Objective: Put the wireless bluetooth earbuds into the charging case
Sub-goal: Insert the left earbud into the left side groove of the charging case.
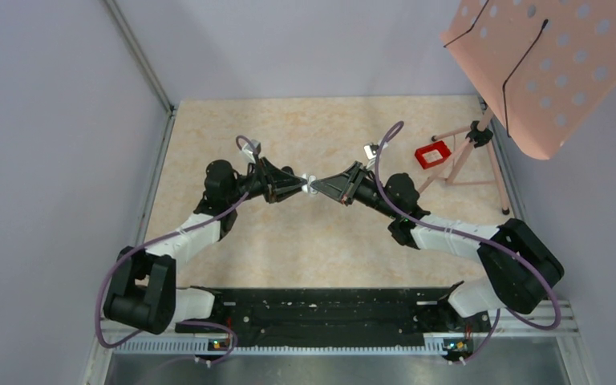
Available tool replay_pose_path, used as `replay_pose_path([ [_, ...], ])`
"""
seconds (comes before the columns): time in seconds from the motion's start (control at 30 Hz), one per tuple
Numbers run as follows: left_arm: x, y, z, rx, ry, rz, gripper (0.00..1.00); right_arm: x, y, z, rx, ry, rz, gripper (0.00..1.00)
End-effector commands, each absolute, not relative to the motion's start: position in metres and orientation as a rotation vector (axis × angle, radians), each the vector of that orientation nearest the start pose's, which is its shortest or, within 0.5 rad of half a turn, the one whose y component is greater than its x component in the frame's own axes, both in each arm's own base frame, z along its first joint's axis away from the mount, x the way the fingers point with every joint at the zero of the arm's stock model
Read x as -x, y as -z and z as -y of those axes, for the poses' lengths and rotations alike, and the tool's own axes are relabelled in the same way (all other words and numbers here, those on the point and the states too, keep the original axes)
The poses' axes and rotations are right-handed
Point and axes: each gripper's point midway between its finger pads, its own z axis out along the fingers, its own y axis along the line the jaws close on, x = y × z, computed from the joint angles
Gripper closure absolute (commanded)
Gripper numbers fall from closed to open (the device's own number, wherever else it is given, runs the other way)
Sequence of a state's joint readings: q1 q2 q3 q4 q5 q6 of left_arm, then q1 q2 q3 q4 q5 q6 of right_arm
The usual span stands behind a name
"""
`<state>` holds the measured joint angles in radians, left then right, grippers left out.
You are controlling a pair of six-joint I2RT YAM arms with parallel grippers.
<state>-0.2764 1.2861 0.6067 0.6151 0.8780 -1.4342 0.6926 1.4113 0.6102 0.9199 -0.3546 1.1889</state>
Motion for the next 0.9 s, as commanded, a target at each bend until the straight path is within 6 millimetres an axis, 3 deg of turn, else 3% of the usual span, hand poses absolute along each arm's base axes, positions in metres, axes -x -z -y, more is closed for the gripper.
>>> replay_pose_path([
  [0.0,-0.265,-0.259,0.247,0.251,1.961,-1.947,1.0,-0.258,-0.264,-0.341,-0.068,-1.722,-1.677,1.0],
  [0.87,-0.252,-0.275,0.249,0.095,2.033,-1.882,1.0,-0.269,-0.256,-0.326,-0.14,-1.598,-1.702,1.0],
])
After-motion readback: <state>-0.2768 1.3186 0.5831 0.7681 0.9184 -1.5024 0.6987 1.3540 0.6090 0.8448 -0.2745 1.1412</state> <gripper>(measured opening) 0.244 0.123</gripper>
